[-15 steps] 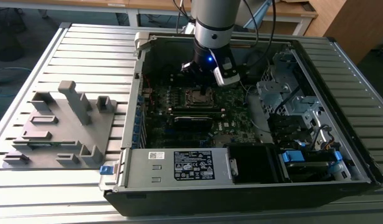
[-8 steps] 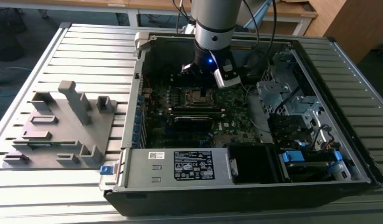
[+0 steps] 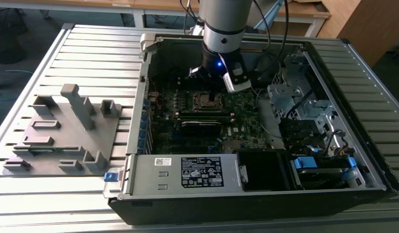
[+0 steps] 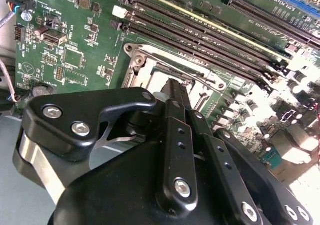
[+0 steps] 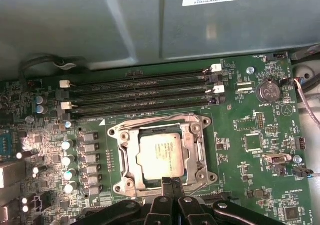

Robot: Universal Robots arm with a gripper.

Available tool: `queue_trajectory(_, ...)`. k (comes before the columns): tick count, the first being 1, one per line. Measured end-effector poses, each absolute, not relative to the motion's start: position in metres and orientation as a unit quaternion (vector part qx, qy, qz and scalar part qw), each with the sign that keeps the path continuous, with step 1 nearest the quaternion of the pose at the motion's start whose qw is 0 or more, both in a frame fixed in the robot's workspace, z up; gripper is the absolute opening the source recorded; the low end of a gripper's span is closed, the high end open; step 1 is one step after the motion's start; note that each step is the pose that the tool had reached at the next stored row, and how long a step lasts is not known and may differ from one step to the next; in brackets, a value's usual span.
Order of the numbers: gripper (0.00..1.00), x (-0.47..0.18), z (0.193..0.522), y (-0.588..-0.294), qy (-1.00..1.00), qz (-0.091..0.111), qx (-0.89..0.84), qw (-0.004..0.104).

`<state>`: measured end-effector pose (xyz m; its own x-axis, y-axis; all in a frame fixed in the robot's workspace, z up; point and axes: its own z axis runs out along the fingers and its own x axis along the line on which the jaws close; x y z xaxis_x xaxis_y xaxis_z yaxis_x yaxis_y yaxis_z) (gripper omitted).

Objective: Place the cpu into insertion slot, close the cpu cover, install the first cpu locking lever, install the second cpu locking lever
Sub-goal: 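Install the second cpu locking lever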

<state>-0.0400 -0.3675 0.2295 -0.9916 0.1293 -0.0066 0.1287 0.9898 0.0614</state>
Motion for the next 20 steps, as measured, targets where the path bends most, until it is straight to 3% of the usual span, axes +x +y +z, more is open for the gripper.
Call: queue_trajectory(20, 0.1, -0.04, 0.233, -0.384, 0.997, 0.03, 0.065, 0.005)
